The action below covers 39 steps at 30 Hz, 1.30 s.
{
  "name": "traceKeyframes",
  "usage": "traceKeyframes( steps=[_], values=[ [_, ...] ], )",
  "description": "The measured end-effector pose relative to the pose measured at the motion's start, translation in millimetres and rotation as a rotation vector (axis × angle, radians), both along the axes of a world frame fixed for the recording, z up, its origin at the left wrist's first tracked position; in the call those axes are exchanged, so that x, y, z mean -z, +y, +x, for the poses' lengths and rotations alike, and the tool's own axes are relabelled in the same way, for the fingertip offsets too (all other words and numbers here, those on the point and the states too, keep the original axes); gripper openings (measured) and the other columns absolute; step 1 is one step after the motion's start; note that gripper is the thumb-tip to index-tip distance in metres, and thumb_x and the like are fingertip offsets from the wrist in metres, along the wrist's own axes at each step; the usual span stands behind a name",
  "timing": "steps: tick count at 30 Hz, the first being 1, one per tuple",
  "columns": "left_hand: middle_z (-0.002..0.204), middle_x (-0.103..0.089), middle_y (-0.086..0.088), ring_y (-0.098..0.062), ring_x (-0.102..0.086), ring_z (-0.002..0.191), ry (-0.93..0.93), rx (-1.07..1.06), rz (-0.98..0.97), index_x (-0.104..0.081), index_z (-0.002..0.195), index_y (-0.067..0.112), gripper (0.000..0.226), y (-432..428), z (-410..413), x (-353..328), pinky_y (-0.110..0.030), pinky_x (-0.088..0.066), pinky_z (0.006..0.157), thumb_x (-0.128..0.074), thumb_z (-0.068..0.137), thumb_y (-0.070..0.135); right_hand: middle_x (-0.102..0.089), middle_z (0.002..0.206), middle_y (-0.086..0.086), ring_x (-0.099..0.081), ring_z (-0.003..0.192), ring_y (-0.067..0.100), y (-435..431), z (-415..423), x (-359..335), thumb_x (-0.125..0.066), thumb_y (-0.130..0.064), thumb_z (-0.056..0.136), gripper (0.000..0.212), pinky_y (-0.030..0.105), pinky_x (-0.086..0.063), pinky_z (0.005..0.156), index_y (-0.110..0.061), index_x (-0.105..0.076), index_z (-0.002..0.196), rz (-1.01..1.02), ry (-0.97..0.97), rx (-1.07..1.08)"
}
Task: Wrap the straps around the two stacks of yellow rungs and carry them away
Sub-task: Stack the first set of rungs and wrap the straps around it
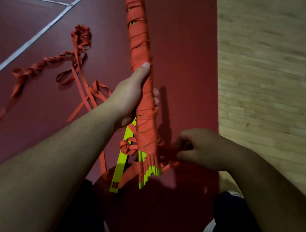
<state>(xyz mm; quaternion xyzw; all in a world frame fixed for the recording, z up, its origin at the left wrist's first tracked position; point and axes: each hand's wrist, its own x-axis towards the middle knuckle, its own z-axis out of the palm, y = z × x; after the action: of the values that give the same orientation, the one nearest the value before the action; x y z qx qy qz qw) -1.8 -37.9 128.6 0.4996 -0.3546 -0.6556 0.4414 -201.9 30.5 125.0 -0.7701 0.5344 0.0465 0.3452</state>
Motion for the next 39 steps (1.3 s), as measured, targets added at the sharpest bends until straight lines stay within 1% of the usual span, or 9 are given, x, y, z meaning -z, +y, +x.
traceKeyframes(
  steps=[7,12,15,19,23,28,32,35,39],
  values=[
    [0.094,-0.074,-0.002,-0.029,-0.071,0.091,-0.267,-0.096,-0.094,-0.066,0.107,0.021,0.055,-1,-8,8,-0.05,-0.054,0.093,-0.059,0.076,0.065,-0.07,0.108,-0.006,-0.063,0.097,0.01,3,10,-3,-0.061,-0.042,0.094,0.028,0.027,-0.046,0.084,-0.022,-0.069,0.112,0.011,-0.031,0.033],
    [0.106,-0.069,-0.005,-0.018,-0.071,0.093,-0.17,-0.131,-0.126,-0.049,0.125,0.015,0.05,7,-17,16,-0.052,-0.057,0.092,-0.072,0.089,0.041,-0.072,0.09,-0.009,-0.067,0.083,0.007,11,22,0,-0.057,-0.088,0.059,0.073,0.039,-0.055,0.078,-0.028,-0.07,0.097,-0.059,-0.149,0.16],
    [0.109,-0.066,-0.006,-0.019,-0.07,0.095,-0.077,-0.174,-0.072,-0.044,0.13,0.013,0.048,5,-20,14,-0.049,-0.058,0.091,-0.069,0.094,0.032,-0.065,0.086,-0.006,-0.062,0.079,0.017,10,25,7,-0.069,-0.077,0.059,0.063,0.04,-0.053,0.072,-0.024,-0.061,0.092,-0.204,-0.005,0.184],
    [0.111,-0.065,-0.017,-0.032,-0.065,0.102,0.253,-0.09,0.039,-0.046,0.138,0.005,0.066,-5,-5,6,-0.052,-0.049,0.101,-0.071,0.086,0.036,-0.068,0.08,-0.006,-0.064,0.074,0.008,1,11,0,-0.082,-0.052,0.066,0.044,0.035,-0.053,0.07,-0.022,-0.068,0.095,-0.12,-0.281,0.306],
    [0.078,-0.068,-0.001,-0.015,-0.066,0.069,0.399,0.055,0.06,-0.077,0.094,0.018,0.02,2,1,4,-0.032,-0.059,0.071,-0.07,0.085,0.035,-0.073,0.092,0.013,-0.066,0.081,0.016,11,12,-1,-0.08,-0.043,0.069,0.044,0.052,-0.056,0.077,-0.015,-0.07,0.101,0.16,-0.661,0.257],
    [0.097,-0.069,-0.006,-0.023,-0.071,0.089,0.578,0.028,0.067,-0.056,0.121,0.012,0.049,-1,7,-2,-0.044,-0.057,0.091,-0.054,0.087,0.046,-0.069,0.1,0.028,-0.063,0.083,0.026,10,15,-7,-0.084,-0.055,0.068,0.062,0.057,-0.053,0.076,-0.007,-0.069,0.105,0.288,-0.791,0.204],
    [0.082,-0.06,-0.008,-0.018,-0.061,0.07,0.399,-0.006,0.09,-0.059,0.098,0.006,0.041,-8,3,-7,-0.035,-0.056,0.07,-0.048,0.098,0.045,-0.067,0.069,0.003,-0.059,0.062,0.01,6,15,-13,-0.057,-0.09,0.06,0.082,0.027,-0.046,0.054,-0.016,-0.07,0.09,0.109,-0.723,0.227],
    [0.086,-0.061,-0.014,-0.025,-0.063,0.074,0.279,-0.096,0.129,-0.061,0.107,0.004,0.033,-8,-5,9,-0.037,-0.06,0.073,-0.056,0.099,0.035,-0.057,0.066,0.018,-0.051,0.061,0.019,5,14,-12,-0.039,-0.1,0.056,0.099,0.041,-0.04,0.061,-0.005,-0.059,0.072,0.104,-0.645,0.272],
    [0.085,-0.067,-0.009,-0.026,-0.068,0.078,0.082,-0.209,0.142,-0.065,0.104,0.006,0.037,-6,-9,24,-0.054,-0.056,0.09,-0.07,0.091,0.04,-0.067,0.071,-0.001,-0.059,0.064,0.009,6,15,-17,-0.061,-0.083,0.069,0.067,0.031,-0.044,0.068,-0.016,-0.072,0.072,0.365,-0.644,0.332]
  ],
)
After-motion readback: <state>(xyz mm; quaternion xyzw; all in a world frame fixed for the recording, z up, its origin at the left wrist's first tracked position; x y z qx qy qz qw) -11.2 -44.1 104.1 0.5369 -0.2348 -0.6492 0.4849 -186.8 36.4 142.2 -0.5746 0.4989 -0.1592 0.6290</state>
